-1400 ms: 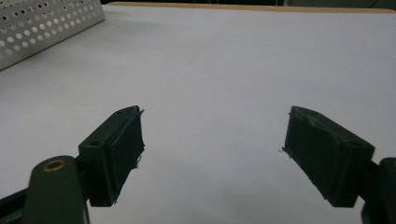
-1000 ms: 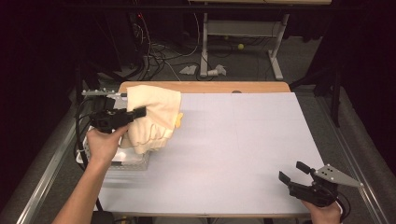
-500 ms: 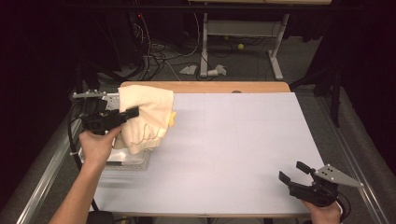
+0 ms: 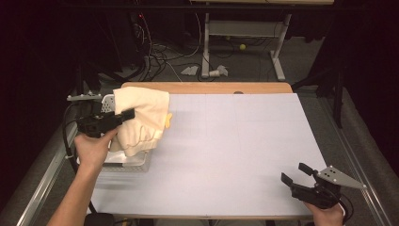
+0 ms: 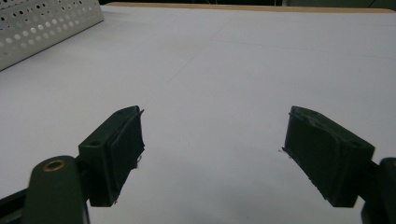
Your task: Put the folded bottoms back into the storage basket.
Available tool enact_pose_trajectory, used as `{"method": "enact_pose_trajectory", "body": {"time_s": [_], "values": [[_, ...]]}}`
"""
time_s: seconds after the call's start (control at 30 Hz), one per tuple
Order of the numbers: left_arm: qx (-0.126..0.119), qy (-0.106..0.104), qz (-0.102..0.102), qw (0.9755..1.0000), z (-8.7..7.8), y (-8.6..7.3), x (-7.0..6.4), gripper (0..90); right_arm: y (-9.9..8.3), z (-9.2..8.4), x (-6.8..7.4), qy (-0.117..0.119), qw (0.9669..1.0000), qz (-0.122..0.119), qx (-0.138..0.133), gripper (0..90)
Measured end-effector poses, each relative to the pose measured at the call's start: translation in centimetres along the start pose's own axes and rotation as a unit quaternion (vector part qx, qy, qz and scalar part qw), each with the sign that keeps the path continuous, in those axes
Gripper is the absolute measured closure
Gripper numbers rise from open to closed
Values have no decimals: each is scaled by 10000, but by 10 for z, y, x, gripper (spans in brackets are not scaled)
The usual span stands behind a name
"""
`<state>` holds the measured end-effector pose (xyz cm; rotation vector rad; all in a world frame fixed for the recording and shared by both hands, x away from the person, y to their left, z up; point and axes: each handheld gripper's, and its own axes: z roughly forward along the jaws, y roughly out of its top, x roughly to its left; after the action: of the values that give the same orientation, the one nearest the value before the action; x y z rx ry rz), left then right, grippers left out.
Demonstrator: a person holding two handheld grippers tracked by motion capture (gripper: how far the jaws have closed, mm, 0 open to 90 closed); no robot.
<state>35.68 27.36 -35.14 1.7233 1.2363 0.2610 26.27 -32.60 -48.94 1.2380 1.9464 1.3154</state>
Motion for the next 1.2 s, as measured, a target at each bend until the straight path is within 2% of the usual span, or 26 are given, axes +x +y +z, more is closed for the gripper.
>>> {"method": "enact_pose_trajectory", "body": {"time_s": [0.3, 0.73, 1.2], "values": [[-32, 211, 2, 9998, -8, -3, 6, 689, 0, 0, 0, -7, 10000, 9, 7, 202], [-90, 407, -85, 9991, -20, -5, 16, 689, 0, 0, 0, -22, 10000, 14, 5, 201], [42, 757, -60, 9971, -16, -8, 26, 689, 0, 0, -1, -31, 10000, 22, 1, 202]]}}
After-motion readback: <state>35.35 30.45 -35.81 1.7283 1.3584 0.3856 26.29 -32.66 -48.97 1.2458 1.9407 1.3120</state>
